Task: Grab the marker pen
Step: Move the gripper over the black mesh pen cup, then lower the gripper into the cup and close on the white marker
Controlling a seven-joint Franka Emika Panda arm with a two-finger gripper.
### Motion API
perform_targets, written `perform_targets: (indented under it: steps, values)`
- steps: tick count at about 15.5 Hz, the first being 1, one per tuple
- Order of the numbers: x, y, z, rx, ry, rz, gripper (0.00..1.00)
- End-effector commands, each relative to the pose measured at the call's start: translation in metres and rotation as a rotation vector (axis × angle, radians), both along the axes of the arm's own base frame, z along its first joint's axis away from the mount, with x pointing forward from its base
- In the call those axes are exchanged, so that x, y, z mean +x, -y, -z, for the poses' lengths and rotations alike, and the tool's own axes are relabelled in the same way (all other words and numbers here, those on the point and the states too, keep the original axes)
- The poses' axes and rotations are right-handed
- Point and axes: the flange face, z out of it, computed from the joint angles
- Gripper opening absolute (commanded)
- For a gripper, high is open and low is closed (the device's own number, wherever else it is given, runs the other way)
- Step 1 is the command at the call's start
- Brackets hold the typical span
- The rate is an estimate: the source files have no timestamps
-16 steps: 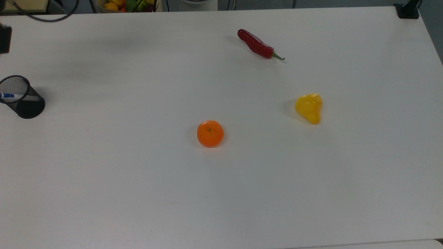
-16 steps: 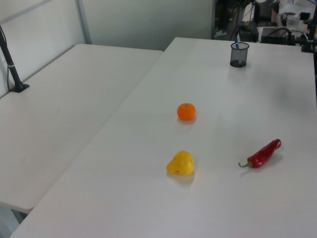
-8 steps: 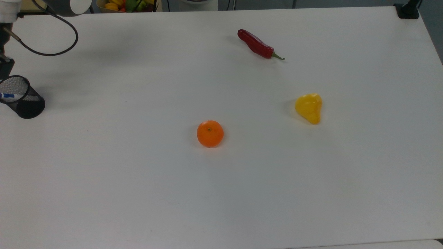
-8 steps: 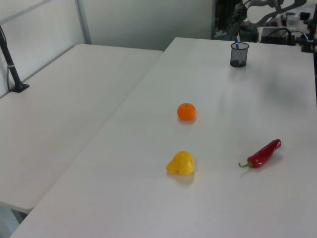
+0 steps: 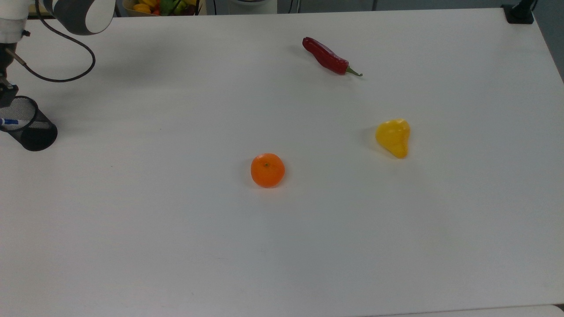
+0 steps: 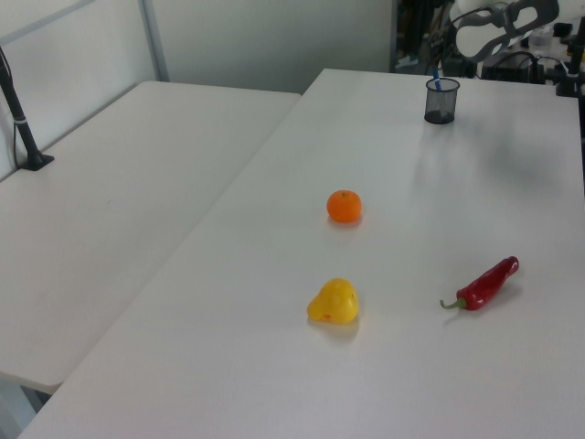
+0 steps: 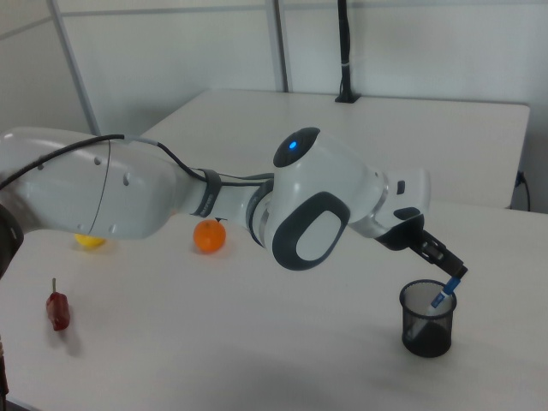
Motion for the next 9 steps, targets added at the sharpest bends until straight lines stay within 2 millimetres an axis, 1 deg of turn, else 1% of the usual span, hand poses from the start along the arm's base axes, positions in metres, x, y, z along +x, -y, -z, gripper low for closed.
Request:
perform_targets:
  steps: [1,3,7,9]
  values:
    - [0.002,0.001,0.018,-0.019,0.028,-0.003,0.56]
    - [0.004,0.001,0.028,-0.024,0.024,-0.005,0.56]
    - [0.003,0.005,0.041,-0.026,0.010,-0.001,0.56]
    - [0.005,0.003,0.047,-0.031,-0.004,-0.013,0.56]
